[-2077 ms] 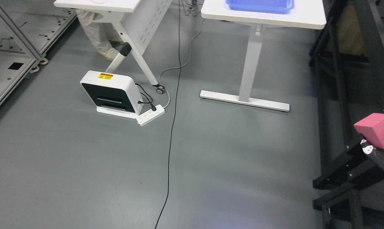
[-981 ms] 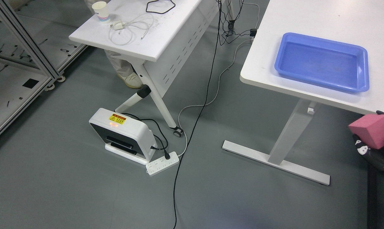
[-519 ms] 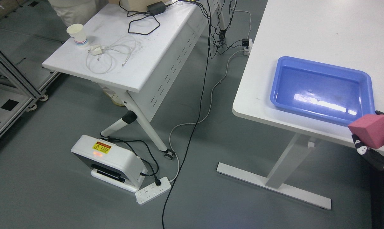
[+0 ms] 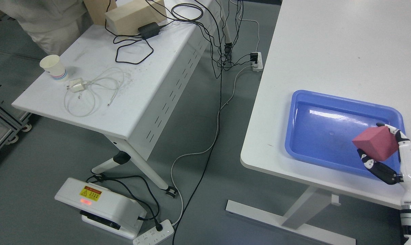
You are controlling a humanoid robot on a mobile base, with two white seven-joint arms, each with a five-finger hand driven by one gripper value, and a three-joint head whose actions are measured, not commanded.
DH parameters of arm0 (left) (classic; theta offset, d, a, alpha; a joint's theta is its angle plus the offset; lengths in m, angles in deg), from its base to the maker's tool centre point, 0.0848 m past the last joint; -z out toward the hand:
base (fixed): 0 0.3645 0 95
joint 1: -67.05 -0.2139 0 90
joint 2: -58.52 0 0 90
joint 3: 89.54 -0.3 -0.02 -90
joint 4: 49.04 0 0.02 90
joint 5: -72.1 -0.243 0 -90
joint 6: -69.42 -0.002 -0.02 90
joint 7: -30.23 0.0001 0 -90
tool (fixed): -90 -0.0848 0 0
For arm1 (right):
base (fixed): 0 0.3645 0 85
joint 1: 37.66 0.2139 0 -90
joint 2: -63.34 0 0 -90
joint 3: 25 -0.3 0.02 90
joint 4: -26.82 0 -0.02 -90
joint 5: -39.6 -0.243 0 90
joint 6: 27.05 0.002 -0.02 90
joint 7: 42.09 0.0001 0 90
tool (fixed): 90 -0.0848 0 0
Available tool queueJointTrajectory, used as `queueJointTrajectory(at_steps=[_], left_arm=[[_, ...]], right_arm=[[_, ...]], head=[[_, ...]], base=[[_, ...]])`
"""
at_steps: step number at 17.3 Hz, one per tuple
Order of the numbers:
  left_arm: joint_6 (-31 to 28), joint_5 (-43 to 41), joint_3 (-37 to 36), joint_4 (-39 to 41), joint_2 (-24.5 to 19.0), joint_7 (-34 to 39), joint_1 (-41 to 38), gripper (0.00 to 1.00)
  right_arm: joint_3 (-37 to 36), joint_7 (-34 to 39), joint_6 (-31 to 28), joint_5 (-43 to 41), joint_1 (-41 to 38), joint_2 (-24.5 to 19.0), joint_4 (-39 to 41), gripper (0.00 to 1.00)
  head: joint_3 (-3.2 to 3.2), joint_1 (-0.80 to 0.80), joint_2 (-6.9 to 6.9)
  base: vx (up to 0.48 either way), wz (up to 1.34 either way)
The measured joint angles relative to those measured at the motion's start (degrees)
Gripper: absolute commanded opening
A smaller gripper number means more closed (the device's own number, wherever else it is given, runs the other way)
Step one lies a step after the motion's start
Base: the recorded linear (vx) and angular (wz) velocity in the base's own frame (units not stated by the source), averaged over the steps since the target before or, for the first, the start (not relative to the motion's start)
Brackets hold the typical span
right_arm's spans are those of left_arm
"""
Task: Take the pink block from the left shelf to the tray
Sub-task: 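Lower the pink cube into the blue tray and open the right hand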
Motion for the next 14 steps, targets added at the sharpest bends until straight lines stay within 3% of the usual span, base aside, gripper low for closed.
queueJointTrajectory(at_steps=[6, 12, 14], left_arm=[[0.0, 0.0, 0.0, 0.0, 0.0, 0.0, 0.0, 1.0], [0.0, 0.0, 0.0, 0.0, 0.0, 0.0, 0.0, 1.0], [0.0, 0.0, 0.0, 0.0, 0.0, 0.0, 0.0, 1.0]], right_arm=[[1.2, 2.0, -2.5, 0.1, 0.3, -0.1, -0.1, 0.14], [2.5, 8.1, -6.5, 0.3, 0.6, 0.0, -0.6, 0.37], [2.9, 9.0, -7.1, 0.3, 0.6, 0.0, -0.7, 0.54]], head=[[0.0, 0.0, 0.0], [0.0, 0.0, 0.0], [0.0, 0.0, 0.0]], base=[[0.175, -0.06], [0.093, -0.01], [0.033, -0.01]])
